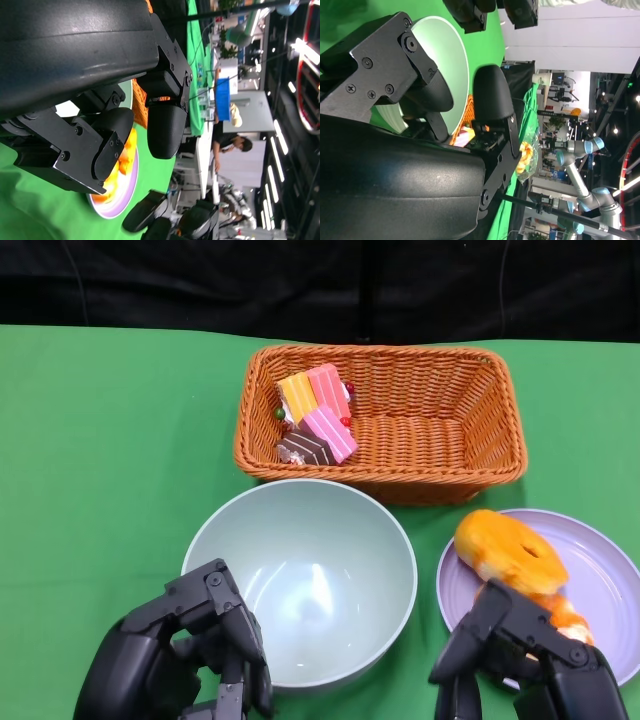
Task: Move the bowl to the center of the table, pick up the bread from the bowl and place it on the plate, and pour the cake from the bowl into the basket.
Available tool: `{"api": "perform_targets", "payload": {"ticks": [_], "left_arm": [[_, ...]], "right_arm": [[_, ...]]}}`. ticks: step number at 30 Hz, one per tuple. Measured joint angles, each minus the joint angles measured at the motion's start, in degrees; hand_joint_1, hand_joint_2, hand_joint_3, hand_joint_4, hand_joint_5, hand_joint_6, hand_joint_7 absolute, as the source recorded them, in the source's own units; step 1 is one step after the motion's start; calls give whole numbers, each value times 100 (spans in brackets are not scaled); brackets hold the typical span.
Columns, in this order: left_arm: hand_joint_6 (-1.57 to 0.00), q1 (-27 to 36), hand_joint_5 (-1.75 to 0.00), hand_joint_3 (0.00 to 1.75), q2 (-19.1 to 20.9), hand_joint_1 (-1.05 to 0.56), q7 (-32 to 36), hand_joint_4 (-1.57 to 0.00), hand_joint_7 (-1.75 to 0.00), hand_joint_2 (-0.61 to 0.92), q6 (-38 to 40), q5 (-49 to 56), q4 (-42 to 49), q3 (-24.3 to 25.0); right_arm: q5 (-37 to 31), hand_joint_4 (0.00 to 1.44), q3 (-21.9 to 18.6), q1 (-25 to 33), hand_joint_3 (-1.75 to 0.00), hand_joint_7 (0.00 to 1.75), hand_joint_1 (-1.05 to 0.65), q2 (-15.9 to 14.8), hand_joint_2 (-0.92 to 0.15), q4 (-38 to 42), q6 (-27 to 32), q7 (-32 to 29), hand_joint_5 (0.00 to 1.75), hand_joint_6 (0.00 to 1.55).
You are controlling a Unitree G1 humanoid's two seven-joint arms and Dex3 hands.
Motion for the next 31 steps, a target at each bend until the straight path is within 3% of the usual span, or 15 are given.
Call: {"api": "perform_targets", "payload": {"ticks": [10, 31], "left_arm": [[-76, -28, -175, 154, -65, 8, -4, -98, -175, 43, -502, -25, 280, 73], [-76, -83, -175, 158, -58, 9, -59, -97, -175, 39, -617, -16, 414, 75]], "right_arm": [[-18, 114, -119, -11, -175, 175, 20, -8, -37, 235, -352, -73, 175, 94], [-54, 109, -183, -39, -175, 175, 19, -23, -36, 261, -408, -67, 175, 89]]}}
